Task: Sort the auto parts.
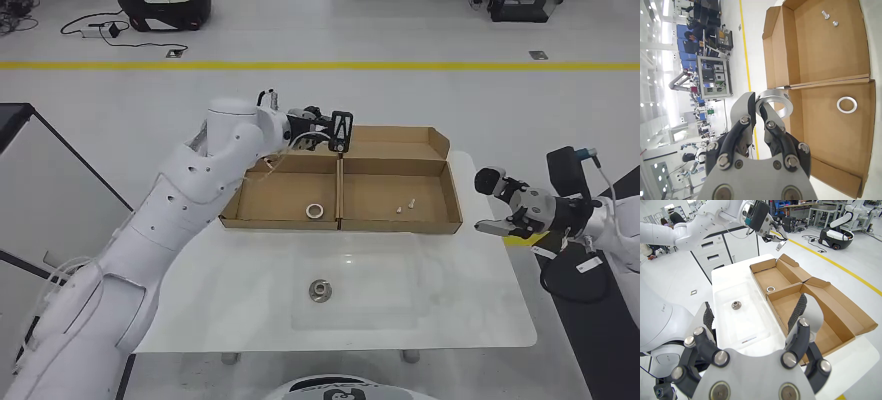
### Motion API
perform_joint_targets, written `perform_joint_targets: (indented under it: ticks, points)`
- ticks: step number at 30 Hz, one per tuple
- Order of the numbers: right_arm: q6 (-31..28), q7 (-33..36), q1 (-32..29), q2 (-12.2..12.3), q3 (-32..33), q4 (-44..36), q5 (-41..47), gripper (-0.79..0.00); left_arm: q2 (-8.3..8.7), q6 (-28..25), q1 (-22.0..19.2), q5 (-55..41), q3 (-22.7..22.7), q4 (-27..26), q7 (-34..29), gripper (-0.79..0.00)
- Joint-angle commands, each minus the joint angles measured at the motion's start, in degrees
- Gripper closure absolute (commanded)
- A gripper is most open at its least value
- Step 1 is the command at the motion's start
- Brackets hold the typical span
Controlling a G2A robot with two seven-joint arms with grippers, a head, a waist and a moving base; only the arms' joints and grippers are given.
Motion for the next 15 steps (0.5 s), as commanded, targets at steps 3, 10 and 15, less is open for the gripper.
perform_joint_targets:
  ticks: [3, 10, 15]
  points:
    - [0.00, 0.00, 0.00, 0.00, 0.00, 0.00, -0.01, -0.785, 0.00, -0.01, -0.01, 0.01, 0.01, 0.00, 0.01, 0.000]
    - [0.00, 0.00, 0.00, 0.00, 0.00, 0.00, -0.01, -0.785, -1.38, 1.38, 0.74, -9.33, -1.44, 5.62, -10.72, 0.000]
    - [0.00, 0.00, 0.00, 0.00, 0.00, 0.00, -0.01, -0.785, -3.69, 0.32, -1.23, -17.38, 0.77, 9.94, -23.28, 0.000]
